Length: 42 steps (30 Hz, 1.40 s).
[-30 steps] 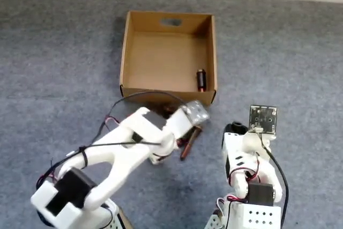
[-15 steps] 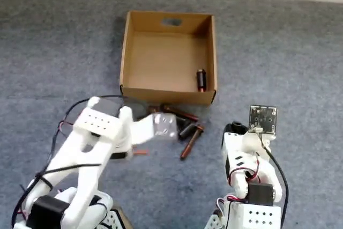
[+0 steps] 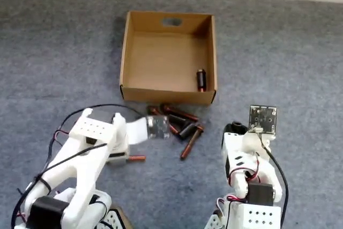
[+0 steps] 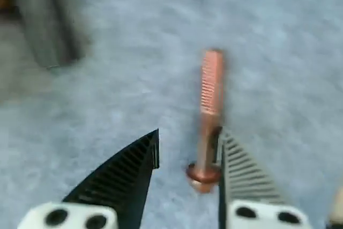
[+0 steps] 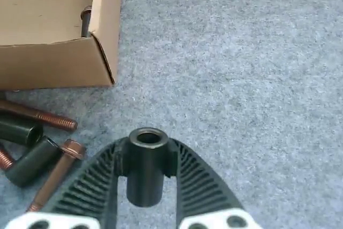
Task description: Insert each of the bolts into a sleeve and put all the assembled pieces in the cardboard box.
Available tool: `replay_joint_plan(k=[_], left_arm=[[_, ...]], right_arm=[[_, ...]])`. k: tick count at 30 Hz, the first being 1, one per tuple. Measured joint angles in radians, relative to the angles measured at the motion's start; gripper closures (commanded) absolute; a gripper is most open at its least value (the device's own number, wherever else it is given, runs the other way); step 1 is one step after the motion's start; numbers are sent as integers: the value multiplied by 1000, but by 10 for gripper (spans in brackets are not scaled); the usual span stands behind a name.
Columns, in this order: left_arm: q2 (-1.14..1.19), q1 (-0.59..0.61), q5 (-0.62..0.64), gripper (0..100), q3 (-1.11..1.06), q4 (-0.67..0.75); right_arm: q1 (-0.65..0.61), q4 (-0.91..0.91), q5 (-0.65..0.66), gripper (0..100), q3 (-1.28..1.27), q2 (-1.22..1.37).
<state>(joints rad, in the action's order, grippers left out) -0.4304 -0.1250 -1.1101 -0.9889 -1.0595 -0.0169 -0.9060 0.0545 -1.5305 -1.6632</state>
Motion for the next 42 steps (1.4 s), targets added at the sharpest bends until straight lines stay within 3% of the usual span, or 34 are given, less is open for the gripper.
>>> replay_joint_plan(k=[5,11,15,25,42], left_arm=[[-51,61,206,804,106,-15],[-157,80,674,803,175,-264],[-209,78,933,805,107,-310],[-284,58,994,805,-137,-258],[-49,55,1320,805,-157,255]], right_arm=[[0,0,0,992,-6,-2],[0,0,0,992,-17,-5],[0,0,0,992,-17,-5],[0,0,0,992,-17,-5],[0,0,0,992,-17,-5]])
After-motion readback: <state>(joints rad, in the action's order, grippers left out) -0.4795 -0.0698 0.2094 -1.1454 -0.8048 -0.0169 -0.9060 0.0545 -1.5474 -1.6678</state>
